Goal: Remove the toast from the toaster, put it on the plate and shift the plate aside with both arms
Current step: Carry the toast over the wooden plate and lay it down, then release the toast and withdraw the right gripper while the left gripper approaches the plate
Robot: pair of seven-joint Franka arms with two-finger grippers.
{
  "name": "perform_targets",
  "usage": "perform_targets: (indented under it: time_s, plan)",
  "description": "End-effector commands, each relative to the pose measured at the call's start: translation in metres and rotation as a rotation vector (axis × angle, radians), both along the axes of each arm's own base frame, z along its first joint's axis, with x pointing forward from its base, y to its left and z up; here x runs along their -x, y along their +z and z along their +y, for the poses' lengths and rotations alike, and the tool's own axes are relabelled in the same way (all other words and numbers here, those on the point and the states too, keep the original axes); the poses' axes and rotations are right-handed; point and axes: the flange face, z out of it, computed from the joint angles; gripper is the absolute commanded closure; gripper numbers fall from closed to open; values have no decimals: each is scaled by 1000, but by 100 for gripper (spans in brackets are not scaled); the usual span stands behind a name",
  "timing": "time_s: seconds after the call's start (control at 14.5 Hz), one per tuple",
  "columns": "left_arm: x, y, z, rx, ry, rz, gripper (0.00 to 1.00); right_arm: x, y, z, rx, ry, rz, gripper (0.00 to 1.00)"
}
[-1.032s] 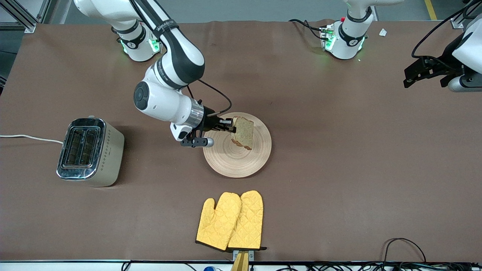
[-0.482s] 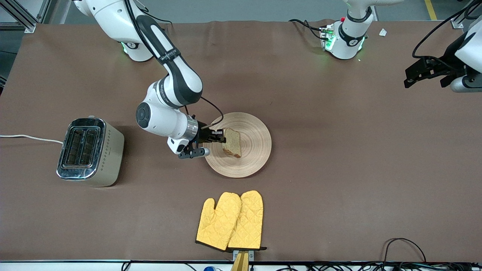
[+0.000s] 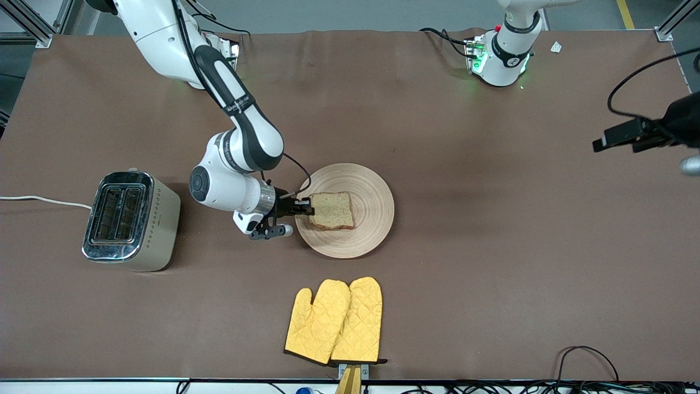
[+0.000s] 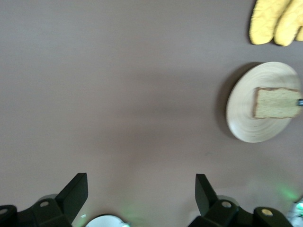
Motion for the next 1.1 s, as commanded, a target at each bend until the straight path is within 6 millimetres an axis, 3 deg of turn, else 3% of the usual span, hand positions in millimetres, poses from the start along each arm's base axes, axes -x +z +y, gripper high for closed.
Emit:
perform_targets:
  time_s: [0.0,0.14,0.21,0.34,0.41,0.48,0.76,0.89,1.03]
  plan:
    - [-28,-33,-17,135,-8,19,0,5,-6,-12,-14,4,9,98]
    - [-43,-71,-24,236,-42,49,0,6,-5,-10,-17,-7,37,89]
    - [-52,-86,-25,270,-56,39,0,5,-4,-12,-20,-17,60,73]
    - [-64,-115,-34,326,-80,41,0,-3,-5,-41,-34,-38,123,24]
    - [-69,-133,-39,375,-98,49,0,-3,-5,-46,-37,-28,140,1]
    - [-76,-145,-43,421,-106,25,0,-5,3,-51,-41,-24,142,0]
    - [-91,-212,-74,566,-184,4,0,-19,37,-106,41,11,145,0]
    - [-95,-258,-89,733,-204,-17,1,-27,69,-154,107,19,136,0]
    - [-90,-282,-113,828,-205,-40,4,-31,104,-196,113,-12,138,0]
